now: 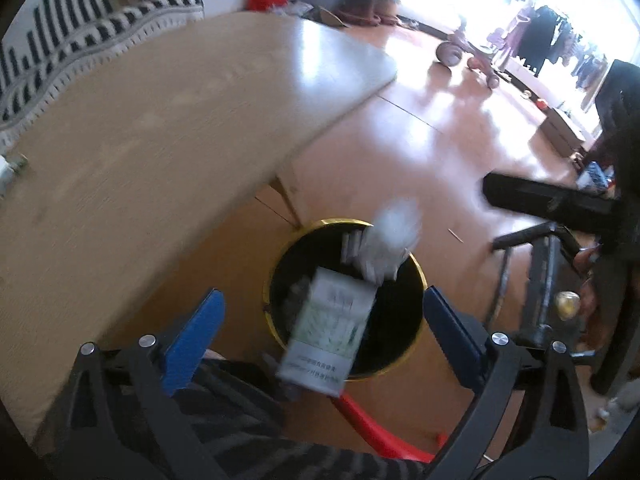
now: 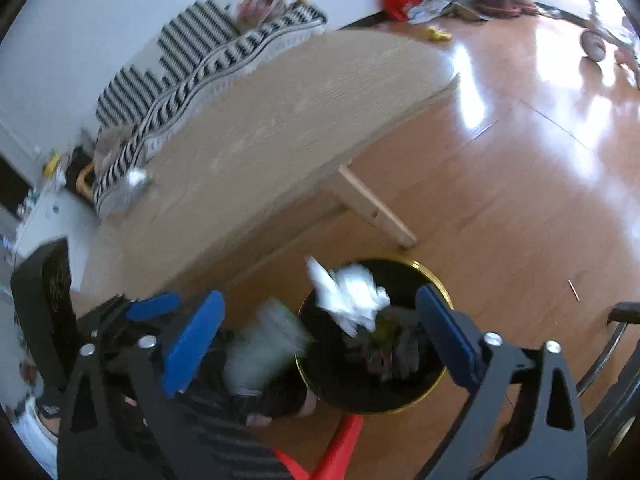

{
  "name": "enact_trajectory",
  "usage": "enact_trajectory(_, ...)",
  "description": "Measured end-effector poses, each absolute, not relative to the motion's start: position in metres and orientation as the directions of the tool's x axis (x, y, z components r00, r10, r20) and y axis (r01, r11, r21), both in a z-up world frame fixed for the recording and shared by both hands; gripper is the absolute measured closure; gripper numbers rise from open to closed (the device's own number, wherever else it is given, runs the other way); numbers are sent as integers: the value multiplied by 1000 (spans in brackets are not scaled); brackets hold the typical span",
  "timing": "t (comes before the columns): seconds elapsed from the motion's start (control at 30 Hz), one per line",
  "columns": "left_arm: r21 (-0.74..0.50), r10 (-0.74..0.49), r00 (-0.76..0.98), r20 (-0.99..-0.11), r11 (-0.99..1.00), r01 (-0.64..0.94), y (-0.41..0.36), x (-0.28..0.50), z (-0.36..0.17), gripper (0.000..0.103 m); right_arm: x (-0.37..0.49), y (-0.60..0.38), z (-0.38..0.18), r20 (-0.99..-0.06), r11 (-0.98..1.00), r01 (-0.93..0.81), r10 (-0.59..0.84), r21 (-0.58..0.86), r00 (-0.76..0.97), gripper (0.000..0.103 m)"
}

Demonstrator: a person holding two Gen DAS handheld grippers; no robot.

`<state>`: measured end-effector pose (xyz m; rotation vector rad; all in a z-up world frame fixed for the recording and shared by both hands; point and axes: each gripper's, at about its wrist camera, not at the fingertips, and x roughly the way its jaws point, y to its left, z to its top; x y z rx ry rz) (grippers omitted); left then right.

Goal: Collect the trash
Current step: 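Carry the cigarette box and tissue to the bin and release both, then grasp the silver blister pack with the left gripper while the right gripper grasps the printed snack wrapper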

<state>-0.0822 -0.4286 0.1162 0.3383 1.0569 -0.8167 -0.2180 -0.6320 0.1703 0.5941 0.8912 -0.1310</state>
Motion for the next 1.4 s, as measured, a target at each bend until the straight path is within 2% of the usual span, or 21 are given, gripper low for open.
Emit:
enact_trajectory(0.17,-141,-458,342,-820,742,656,-390,-52,151,6,-215,-644,188,-731,843,398,-9,362,683,7)
enact_trajectory(0.23,-146,-451,391,-802,783,605,-363,-37,163,6,-207,-641,186,-734,853,397,-25,338,678,7)
enact_trajectory(0.33,-145,-390,468,-793,867,476,-303,-6,170,6,-185,-629,171,-761,870,368,13,328,649,7)
enact_trajectory(0.5,-127,-236,496,-836,961,245,-200,38,155,6,-126,-591,153,-777,910,291,52,296,628,7)
enact_trajectory(0.67,-88,-134,501,-855,990,115,-129,57,143,6,-44,-539,140,-805,942,185,124,279,580,7)
enact_trajectory(0.87,-74,-96,457,-884,995,67,-97,82,118,6,32,-443,146,-809,976,-65,210,209,549,7)
enact_trajectory(1.1,-65,-101,448,-889,993,96,-90,103,99,6,75,-363,129,-871,960,-274,91,-51,483,7)
enact_trajectory(1.3,14,-57,489,-870,990,141,-93,129,92,6,100,-359,116,-885,959,-285,141,10,443,7)
enact_trajectory(1.4,12,-59,511,-858,991,134,-91,145,92,6,115,-358,113,-873,962,-271,153,25,464,5)
